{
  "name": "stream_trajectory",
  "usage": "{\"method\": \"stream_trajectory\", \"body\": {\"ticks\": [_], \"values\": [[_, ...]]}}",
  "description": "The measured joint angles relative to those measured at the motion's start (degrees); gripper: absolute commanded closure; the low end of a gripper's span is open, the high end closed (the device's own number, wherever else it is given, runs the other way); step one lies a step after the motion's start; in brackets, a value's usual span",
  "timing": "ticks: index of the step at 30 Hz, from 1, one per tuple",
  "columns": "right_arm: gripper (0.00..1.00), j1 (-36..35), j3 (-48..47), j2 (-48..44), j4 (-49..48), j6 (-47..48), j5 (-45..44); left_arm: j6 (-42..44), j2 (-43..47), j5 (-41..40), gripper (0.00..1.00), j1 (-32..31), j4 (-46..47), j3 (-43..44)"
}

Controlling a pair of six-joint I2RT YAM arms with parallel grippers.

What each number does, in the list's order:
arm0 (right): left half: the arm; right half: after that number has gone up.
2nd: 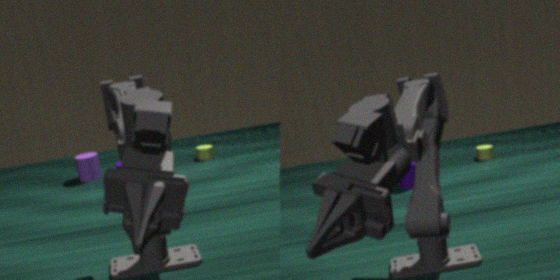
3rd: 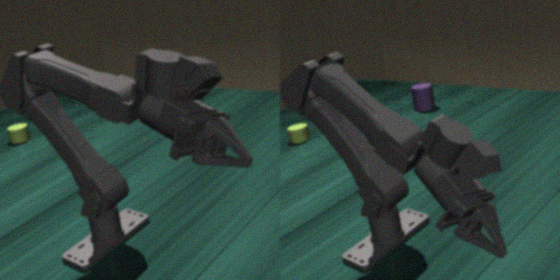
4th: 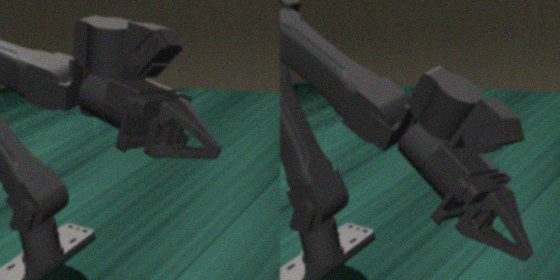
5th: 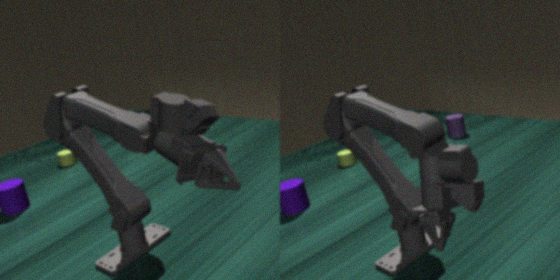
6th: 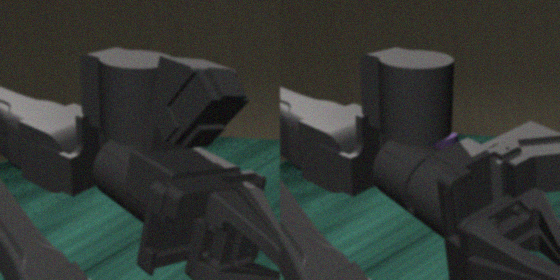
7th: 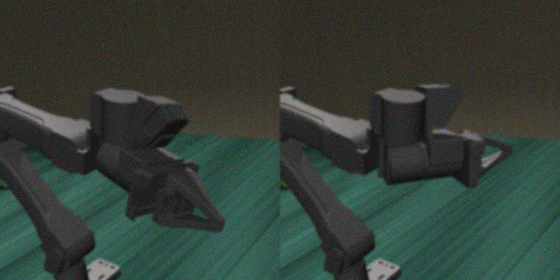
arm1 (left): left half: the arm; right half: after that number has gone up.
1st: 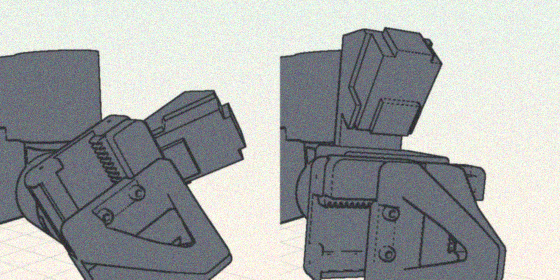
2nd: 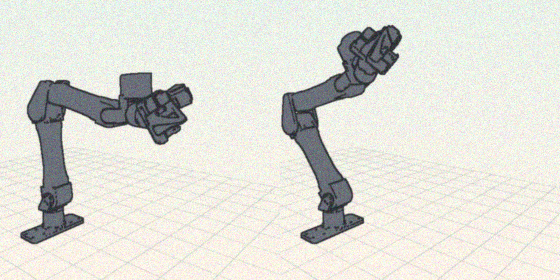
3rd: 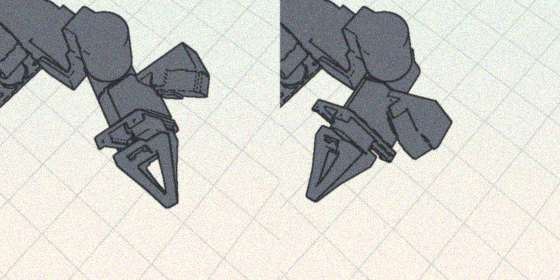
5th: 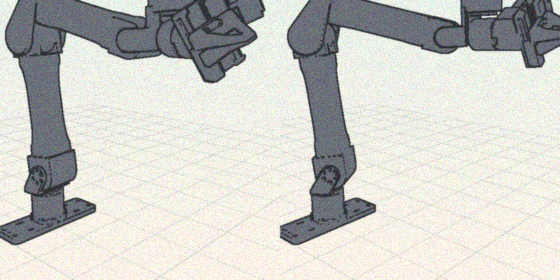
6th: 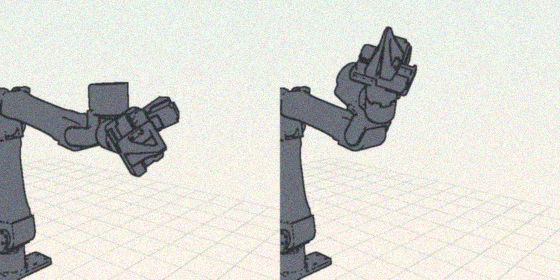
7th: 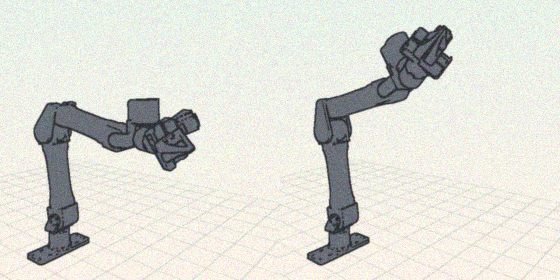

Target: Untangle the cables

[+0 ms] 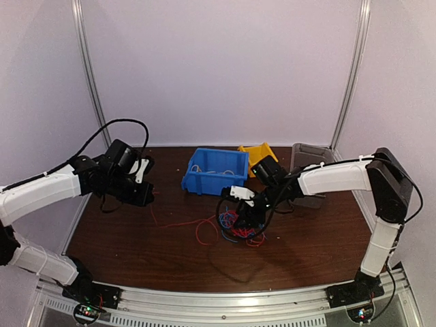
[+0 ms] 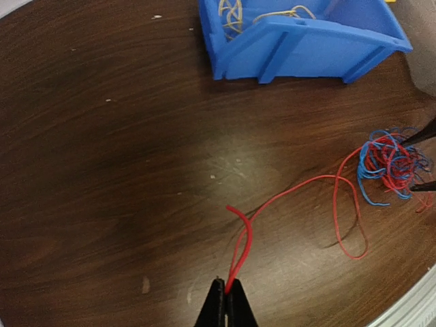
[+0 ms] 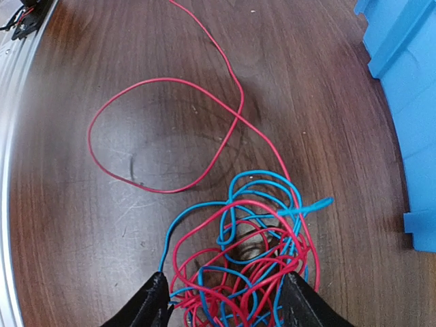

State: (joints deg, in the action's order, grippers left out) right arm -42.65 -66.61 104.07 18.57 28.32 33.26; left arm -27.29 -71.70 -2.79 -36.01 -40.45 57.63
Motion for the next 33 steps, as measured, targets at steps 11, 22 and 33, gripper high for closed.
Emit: {"method": "stream_trajectory", "body": {"ticks": [11,22,33], "values": [[0.46,0.02,0.11,0.79,-2.64,-1.81,-2.56,-4.37,-7.08,21.14,1.00,-1.29,30.01,-7.41],[0.53,0.02,1.68,1.60,-3.78,-1.99,-2.64,-5.01,-29.27,25.11,0.70,-10.58,39.52,-1.05],[0.53,0.02,2.49,1.90,-4.17,-1.99,-2.62,-8.55,-33.14,22.80,0.64,-11.98,43.60,-0.87]]}}
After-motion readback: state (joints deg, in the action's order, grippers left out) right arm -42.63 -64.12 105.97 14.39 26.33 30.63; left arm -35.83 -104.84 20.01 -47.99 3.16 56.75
